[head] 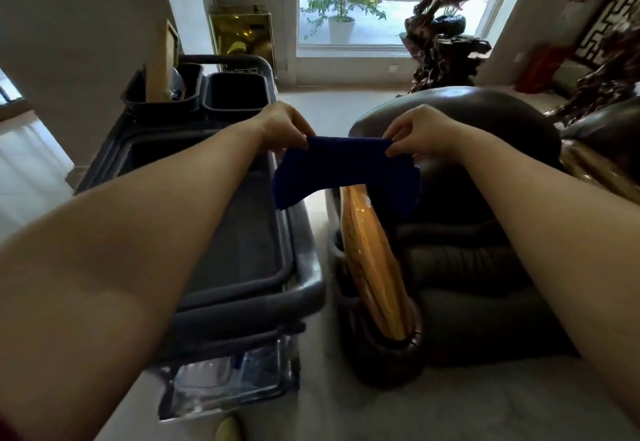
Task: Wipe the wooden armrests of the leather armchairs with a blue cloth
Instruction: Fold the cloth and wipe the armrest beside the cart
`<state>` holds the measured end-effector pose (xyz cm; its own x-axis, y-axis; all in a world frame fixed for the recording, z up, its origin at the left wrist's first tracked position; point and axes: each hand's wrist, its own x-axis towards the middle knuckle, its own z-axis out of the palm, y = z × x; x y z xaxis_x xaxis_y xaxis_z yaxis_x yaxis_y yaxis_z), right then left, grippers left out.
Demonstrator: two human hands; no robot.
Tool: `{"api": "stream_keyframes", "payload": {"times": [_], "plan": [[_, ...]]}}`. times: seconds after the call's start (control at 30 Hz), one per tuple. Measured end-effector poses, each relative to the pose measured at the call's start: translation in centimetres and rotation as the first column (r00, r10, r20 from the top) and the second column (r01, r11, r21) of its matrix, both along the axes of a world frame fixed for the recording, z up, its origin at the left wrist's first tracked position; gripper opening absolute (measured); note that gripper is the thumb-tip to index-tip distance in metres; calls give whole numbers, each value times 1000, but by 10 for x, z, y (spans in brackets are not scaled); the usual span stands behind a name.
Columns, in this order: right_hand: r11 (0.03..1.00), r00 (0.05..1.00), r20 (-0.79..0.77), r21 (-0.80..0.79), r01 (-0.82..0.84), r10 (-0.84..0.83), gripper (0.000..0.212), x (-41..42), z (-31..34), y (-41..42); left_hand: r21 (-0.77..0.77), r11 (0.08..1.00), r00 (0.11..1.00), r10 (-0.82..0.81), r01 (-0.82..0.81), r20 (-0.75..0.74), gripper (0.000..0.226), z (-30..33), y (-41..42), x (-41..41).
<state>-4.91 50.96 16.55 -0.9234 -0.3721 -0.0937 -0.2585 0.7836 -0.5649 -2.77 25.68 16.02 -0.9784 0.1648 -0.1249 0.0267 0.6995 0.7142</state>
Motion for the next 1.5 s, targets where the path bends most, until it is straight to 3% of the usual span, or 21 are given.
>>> {"api": "stream_keyframes", "payload": {"times": [0.27,0.5,0.7,1.23,1.5], "plan": [[1000,998,52,-13,-20,20,20,15,-16,106,38,998,998,55,-57,37,27,-32,107,15],[998,992,124,-64,21,-13,22,-10,-60,143,15,998,996,55,-56,71,27,-67,144,-7],[996,976,214,-57,64,-50,21,-63,-131,161,0,995,989,98,-98,110,28,-146,164,-61],[998,883,469,-50,35,-8,24,-206,-336,177,-9,993,888,111,-119,447,23,-337,179,-186],[995,812,579,-94,-22,73,22,-241,-413,174,-112,991,873,121,-76,473,27,-399,177,-214]]}}
